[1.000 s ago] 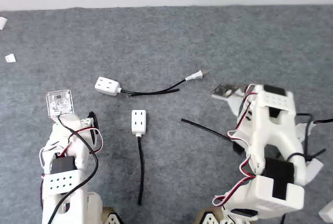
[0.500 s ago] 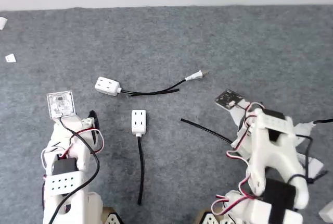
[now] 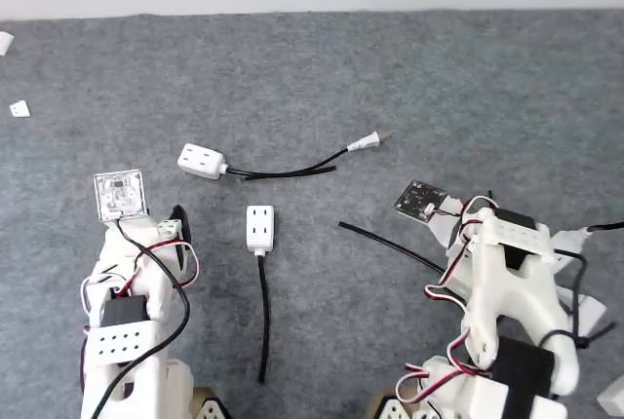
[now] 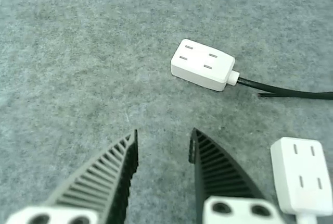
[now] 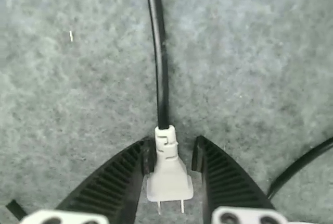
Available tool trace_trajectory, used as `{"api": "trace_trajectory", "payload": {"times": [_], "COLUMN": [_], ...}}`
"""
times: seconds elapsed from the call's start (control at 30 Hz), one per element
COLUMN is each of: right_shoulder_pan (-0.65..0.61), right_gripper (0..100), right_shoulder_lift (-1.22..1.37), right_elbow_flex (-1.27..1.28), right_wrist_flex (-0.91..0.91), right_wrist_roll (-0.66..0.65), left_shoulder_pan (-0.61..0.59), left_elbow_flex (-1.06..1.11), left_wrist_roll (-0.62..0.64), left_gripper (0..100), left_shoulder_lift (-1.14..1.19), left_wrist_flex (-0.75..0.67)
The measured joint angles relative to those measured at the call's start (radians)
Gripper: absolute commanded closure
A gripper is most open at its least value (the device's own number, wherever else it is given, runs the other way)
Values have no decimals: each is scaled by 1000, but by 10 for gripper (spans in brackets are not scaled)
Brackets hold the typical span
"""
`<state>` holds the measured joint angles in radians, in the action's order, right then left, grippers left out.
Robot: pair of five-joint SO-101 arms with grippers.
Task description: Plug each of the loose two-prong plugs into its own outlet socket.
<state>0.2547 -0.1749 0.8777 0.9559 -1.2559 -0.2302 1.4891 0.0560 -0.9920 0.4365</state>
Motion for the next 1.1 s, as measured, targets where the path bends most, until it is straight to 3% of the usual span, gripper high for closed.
{"api": "trace_trajectory", "payload": {"times": [0.2, 0.53, 0.7, 1.1], "right_shoulder_pan": [-9, -72, -75, -77], "right_gripper": [969, 906, 995, 868], "right_shoulder_lift": [0, -40, -95, -109], "right_elbow_flex": [0, 0, 2, 38], "right_wrist_flex": [-6, 8, 20, 26], "right_wrist_roll": [28, 68, 68, 72], "left_shoulder_pan": [0, 0, 0, 0], "left_elbow_flex": [0, 0, 0, 0], "left_wrist_roll": [0, 0, 0, 0], "left_gripper": [851, 851, 851, 851], "left_shoulder_lift": [0, 0, 0, 0], "left_wrist_flex": [0, 0, 0, 0]}}
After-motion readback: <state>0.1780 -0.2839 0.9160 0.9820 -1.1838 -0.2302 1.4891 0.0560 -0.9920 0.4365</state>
